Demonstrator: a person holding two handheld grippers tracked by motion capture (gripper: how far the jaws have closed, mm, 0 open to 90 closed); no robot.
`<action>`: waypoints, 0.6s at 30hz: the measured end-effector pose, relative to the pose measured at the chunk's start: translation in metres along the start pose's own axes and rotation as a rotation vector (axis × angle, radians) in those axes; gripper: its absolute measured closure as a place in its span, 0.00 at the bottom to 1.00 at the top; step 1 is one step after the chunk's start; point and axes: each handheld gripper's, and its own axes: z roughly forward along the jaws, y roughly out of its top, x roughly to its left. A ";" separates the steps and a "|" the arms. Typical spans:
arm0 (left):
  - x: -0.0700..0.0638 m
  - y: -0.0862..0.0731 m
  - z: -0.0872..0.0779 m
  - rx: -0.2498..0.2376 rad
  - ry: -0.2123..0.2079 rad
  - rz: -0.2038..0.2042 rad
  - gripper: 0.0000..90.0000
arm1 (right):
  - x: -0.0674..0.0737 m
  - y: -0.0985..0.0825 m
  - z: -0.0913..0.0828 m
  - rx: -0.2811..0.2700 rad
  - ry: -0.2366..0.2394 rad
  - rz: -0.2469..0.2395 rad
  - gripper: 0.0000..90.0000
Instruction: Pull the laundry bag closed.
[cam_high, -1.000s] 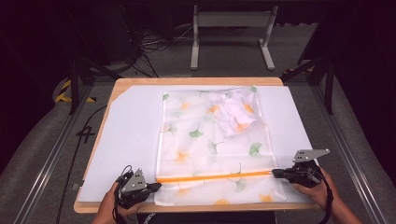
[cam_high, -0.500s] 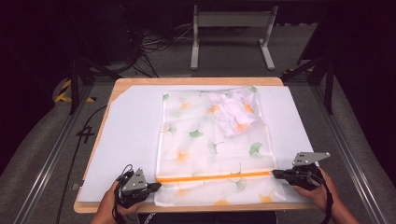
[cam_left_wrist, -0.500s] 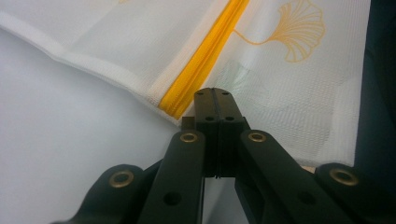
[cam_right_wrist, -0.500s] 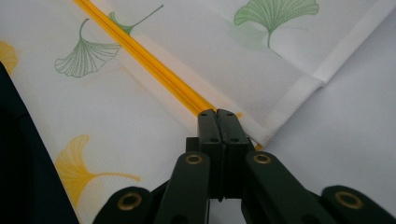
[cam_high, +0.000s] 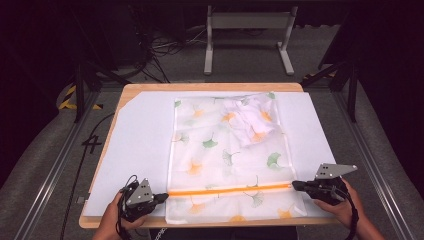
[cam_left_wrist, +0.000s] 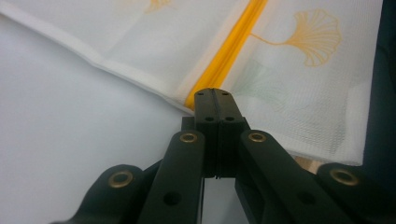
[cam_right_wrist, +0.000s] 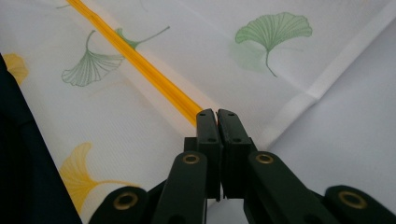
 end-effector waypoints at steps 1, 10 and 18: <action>0.001 0.000 -0.001 -0.009 0.008 -0.004 1.00 | 0.000 0.001 -0.001 -0.011 0.007 -0.004 0.98; 0.007 0.001 -0.009 -0.038 0.057 -0.006 0.98 | 0.003 0.009 -0.009 -0.038 -0.038 -0.032 0.95; 0.017 0.001 -0.017 -0.064 0.103 -0.012 0.92 | 0.002 0.014 -0.010 -0.037 -0.082 -0.047 0.89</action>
